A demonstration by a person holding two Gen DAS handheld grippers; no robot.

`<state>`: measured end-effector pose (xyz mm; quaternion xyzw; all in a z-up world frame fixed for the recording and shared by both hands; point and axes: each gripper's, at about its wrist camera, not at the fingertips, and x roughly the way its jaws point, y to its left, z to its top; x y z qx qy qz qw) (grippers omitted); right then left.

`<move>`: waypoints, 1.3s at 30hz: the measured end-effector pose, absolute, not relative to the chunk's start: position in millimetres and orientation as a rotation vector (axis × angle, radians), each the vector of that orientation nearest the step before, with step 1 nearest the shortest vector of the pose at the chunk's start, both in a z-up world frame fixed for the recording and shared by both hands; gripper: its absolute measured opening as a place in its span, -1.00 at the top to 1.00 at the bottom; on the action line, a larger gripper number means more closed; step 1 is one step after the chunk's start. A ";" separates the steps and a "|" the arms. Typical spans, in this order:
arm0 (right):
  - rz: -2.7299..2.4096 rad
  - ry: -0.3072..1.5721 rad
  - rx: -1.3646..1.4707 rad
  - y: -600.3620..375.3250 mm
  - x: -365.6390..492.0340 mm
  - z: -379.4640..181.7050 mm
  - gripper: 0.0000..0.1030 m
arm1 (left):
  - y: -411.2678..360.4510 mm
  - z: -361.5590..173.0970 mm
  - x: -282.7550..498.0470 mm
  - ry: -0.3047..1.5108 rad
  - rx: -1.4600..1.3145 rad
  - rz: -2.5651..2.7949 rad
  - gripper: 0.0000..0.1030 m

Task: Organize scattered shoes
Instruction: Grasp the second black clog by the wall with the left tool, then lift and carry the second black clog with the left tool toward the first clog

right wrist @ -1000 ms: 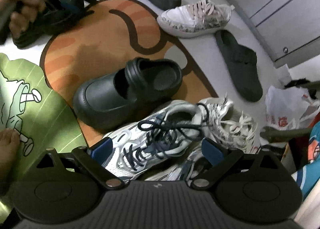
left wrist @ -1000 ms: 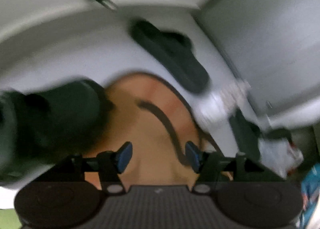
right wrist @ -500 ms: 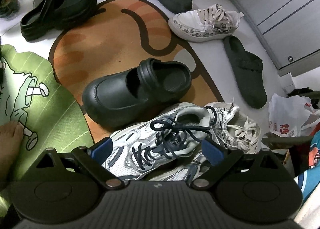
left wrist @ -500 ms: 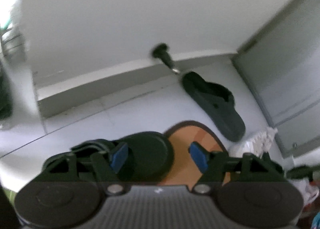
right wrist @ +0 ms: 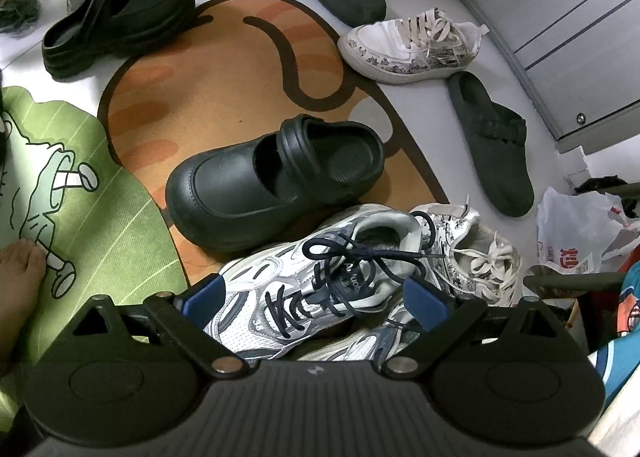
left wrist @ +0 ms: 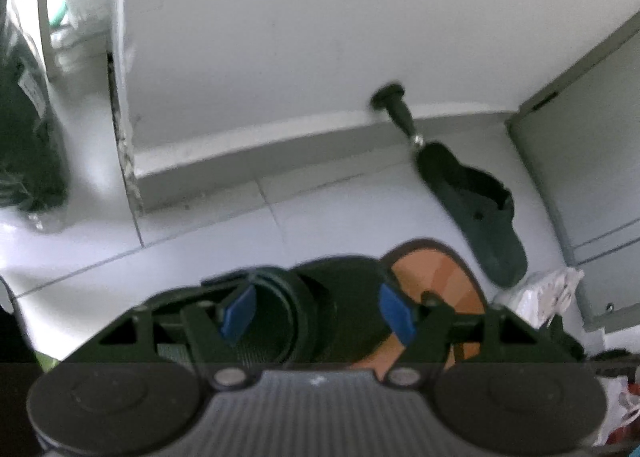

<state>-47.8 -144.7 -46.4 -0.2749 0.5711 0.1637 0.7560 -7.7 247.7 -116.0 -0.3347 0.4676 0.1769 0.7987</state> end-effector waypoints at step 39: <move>0.360 1.244 -0.609 -144.2 -49.8 -46.7 -0.91 | 195.4 -138.5 25.3 1.159 -0.460 0.008 0.69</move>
